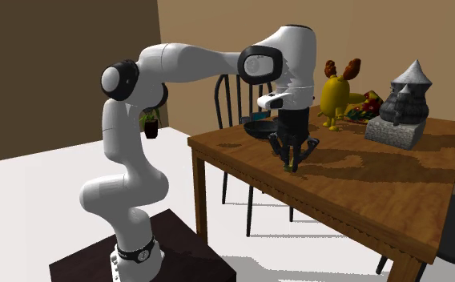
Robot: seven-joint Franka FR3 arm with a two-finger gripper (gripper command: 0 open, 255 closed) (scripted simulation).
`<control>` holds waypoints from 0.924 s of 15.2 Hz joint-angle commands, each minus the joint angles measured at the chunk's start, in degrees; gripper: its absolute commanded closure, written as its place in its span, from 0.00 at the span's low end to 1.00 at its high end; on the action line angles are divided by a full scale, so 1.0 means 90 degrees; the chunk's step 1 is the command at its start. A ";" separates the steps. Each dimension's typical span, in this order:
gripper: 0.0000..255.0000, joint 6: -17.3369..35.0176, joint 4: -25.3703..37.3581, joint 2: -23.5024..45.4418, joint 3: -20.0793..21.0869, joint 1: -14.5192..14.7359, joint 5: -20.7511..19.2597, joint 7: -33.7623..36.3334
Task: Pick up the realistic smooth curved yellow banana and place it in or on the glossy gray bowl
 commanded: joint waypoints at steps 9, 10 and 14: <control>1.00 -0.0396 0.0513 0.0138 -0.0010 -0.0077 -0.0111 0.0096; 1.00 -0.0475 0.0621 0.0171 -0.0006 -0.0094 -0.0135 0.0118; 1.00 -0.0792 0.1072 0.0327 0.0032 -0.0172 -0.0241 0.0218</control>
